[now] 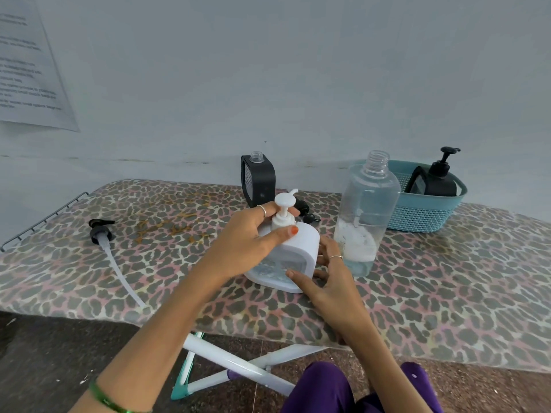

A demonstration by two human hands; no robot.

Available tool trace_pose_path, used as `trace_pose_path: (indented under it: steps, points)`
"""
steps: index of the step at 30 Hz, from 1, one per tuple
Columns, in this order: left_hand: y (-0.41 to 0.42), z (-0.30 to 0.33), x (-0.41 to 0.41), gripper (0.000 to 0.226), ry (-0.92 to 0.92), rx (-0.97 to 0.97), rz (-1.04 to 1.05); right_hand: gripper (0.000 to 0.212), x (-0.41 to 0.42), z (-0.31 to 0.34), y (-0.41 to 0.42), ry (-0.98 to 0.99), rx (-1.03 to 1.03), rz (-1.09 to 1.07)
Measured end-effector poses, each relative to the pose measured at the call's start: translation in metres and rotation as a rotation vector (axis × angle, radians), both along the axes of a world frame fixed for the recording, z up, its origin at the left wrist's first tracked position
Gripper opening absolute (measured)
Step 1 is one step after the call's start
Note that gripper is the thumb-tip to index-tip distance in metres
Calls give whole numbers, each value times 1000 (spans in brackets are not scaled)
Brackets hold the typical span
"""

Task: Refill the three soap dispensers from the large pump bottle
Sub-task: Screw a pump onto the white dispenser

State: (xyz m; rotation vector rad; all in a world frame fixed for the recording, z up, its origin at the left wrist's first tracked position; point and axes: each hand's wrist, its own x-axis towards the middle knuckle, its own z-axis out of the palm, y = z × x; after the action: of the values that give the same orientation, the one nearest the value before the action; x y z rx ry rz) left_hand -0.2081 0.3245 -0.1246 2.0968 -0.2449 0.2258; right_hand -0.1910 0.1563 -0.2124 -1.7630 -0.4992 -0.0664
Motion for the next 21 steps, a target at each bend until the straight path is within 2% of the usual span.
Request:
trace_pose_path:
  steps: [5, 8, 10, 12, 16, 18, 21]
  points:
    - [15, 16, 10, 35, 116, 66, -230, 58, 0, 0, -1, -16, -47, -23]
    - [17, 23, 12, 31, 141, 102, -269, 55, -1, 0, -1, 4, -51, -31]
    - [16, 18, 12, 28, 108, 113, -211, 58, -1, 1, -1, 8, -23, -38]
    - [10, 6, 8, 31, 22, 71, -66, 60, -1, 2, 0, 10, -11, -41]
    - [-9, -16, -4, 37, -290, 47, 234, 59, -2, 2, 0, 6, -8, -50]
    - [-14, -20, -7, 38, -339, 32, 264, 60, -3, 3, 0, 5, -17, -52]
    - [-13, -18, -5, 35, -318, -5, 231, 60, -3, 3, 0, 9, -25, -54]
